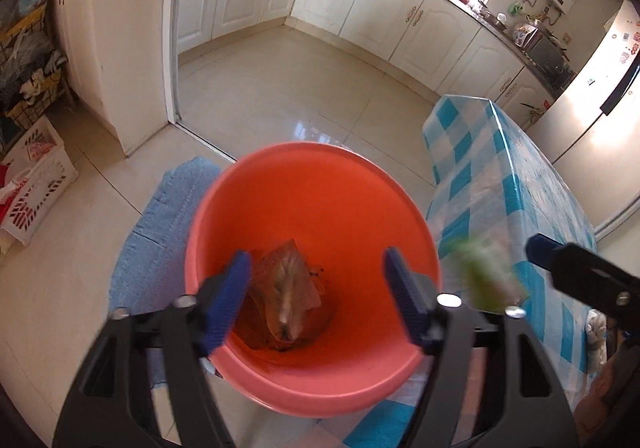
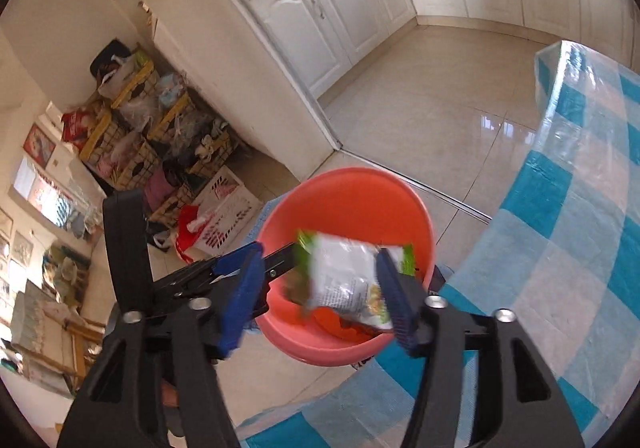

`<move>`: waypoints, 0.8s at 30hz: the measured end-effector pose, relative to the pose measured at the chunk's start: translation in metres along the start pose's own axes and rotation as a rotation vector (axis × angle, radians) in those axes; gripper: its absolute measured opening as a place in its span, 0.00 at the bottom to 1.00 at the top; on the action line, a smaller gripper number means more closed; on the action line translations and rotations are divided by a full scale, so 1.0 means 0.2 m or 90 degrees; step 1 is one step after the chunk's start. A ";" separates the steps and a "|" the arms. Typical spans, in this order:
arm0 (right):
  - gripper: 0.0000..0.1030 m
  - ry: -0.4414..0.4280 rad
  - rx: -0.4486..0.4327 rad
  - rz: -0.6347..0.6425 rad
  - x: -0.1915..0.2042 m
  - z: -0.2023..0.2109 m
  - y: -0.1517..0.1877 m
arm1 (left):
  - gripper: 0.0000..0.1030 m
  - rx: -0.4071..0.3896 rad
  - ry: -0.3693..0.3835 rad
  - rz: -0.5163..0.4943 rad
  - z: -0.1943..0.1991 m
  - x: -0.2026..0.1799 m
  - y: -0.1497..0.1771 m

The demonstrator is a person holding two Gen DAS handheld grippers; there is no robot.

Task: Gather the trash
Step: 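Carry husk and wrapper to the orange bucket and open both tools, then move both empty tools back over the table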

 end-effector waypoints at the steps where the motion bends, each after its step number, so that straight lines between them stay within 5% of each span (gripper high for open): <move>1: 0.77 -0.007 -0.010 -0.016 -0.02 0.03 0.00 | 0.81 -0.008 -0.004 -0.004 0.01 0.00 0.00; 12: 0.79 0.068 -0.126 -0.089 -0.30 0.62 0.13 | 0.86 -0.081 -0.049 -0.106 0.27 -0.20 -0.05; 17: 0.84 0.153 -0.186 -0.108 -0.45 0.98 0.27 | 0.87 -0.097 0.005 -0.154 0.40 -0.43 -0.02; 24: 0.88 0.322 -0.219 -0.160 -0.82 1.43 0.51 | 0.87 -0.015 0.130 -0.207 0.45 -0.80 0.15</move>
Point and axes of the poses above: each gripper's, at about its wrist camera, not at the fingertips, and z roughly against the way its jaws point, x to its left, y to its underside, the point moved 1 cm from there along -z, roughly the way its jaws point, and after that the axes turned 9 degrees about -x, right-handed, at the moved point
